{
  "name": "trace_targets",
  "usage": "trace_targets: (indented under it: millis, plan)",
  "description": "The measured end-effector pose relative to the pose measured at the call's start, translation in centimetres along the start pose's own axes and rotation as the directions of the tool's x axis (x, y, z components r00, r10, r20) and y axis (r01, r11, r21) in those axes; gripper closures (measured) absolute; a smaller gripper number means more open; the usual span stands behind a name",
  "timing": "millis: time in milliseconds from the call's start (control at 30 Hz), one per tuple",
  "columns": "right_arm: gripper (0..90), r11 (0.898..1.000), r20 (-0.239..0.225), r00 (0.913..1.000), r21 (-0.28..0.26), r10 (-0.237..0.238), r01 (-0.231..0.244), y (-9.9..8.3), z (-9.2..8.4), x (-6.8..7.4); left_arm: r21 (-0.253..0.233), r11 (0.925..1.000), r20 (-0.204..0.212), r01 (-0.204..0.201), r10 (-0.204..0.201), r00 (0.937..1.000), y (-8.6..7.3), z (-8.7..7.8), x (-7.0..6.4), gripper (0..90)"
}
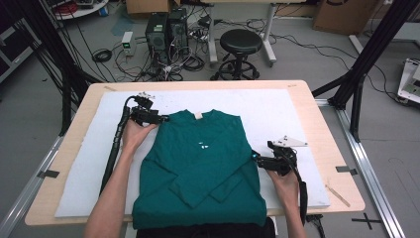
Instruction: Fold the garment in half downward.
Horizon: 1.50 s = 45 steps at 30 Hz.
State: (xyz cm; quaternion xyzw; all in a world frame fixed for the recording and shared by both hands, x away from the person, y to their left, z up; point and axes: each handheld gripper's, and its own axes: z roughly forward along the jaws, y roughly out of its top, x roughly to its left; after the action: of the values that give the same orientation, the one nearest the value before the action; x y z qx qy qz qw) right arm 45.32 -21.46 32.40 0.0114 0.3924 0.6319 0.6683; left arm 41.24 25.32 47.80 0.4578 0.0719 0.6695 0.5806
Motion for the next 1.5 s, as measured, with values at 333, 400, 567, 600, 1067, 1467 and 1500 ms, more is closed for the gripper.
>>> trace_targets:
  millis: [333,400,567,600,1067,1467,1500]
  plan:
    - [24.4,1.000,0.000,1.0000,0.002,0.002,-0.002,0.0,0.0,0.0,0.007,1.0000,-0.003,0.004,-0.004,1.0000,-0.7,1.2,0.6,39.7]
    - [24.4,1.000,0.001,1.0000,0.001,0.002,-0.002,0.0,0.0,0.0,0.013,0.9999,-0.004,0.004,-0.004,1.0000,-0.8,1.4,0.7,39.7]
    - [24.4,1.000,0.002,1.0000,0.001,0.003,-0.003,0.0,0.0,0.0,0.029,0.9991,-0.010,-0.030,0.030,0.9995,-0.9,1.8,0.3,41.0]
    - [24.6,1.000,0.002,1.0000,0.003,0.004,-0.004,0.0,0.0,0.0,0.030,0.9991,-0.012,-0.029,0.030,0.9995,-0.9,1.8,0.2,41.3]
    - [25.0,1.000,0.004,1.0000,0.004,0.005,-0.005,0.0,0.1,0.0,0.037,0.9983,0.013,-0.045,0.044,0.9989,-1.0,1.6,0.0,57.4]
    - [25.0,1.000,0.008,1.0000,0.007,0.002,-0.002,0.0,0.1,0.0,0.019,0.9974,0.014,-0.070,0.069,0.9975,-1.5,1.5,-0.1,59.2]
    - [25.0,1.000,0.009,1.0000,0.006,0.002,-0.002,0.0,0.1,0.0,0.017,0.9982,0.012,-0.058,0.058,0.9983,-1.5,1.5,-0.2,59.2]
